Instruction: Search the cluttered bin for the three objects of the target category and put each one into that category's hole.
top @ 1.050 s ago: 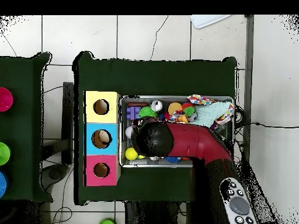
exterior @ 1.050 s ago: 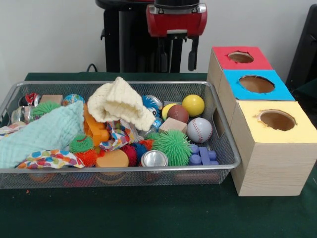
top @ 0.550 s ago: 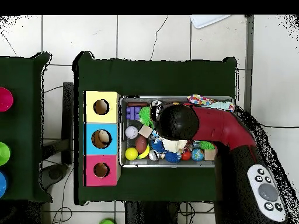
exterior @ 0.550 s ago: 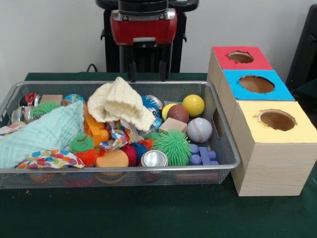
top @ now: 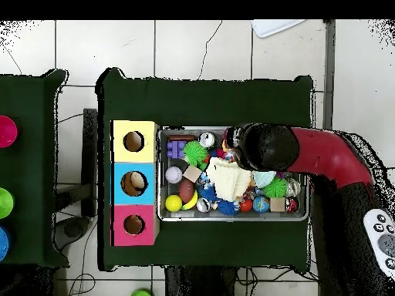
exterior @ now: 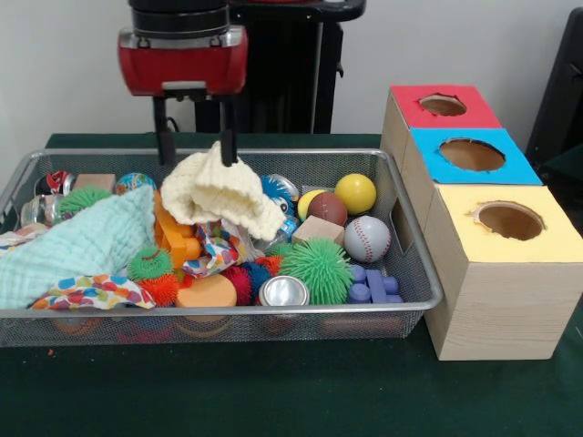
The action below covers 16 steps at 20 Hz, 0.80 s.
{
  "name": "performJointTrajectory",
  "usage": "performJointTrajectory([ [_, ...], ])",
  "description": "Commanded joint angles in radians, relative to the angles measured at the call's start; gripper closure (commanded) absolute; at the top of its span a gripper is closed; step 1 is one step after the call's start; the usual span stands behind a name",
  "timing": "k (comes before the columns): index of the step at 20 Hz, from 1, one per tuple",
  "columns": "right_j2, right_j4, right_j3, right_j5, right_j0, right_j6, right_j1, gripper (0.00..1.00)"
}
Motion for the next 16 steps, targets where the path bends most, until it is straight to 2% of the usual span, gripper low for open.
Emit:
performJointTrajectory([
  [1, 0.104, -0.117, -0.107, 0.137, -0.038, -0.386, 0.081, 0.00],
  [9, 0.100, -0.216, -0.148, 0.086, -0.036, -0.357, 0.103, 0.00],
  [13, 0.099, -0.263, -0.221, 0.087, -0.019, -0.359, 0.122, 0.00],
  [16, 0.114, -0.287, -0.259, 0.099, -0.033, -0.406, 0.134, 0.00],
])
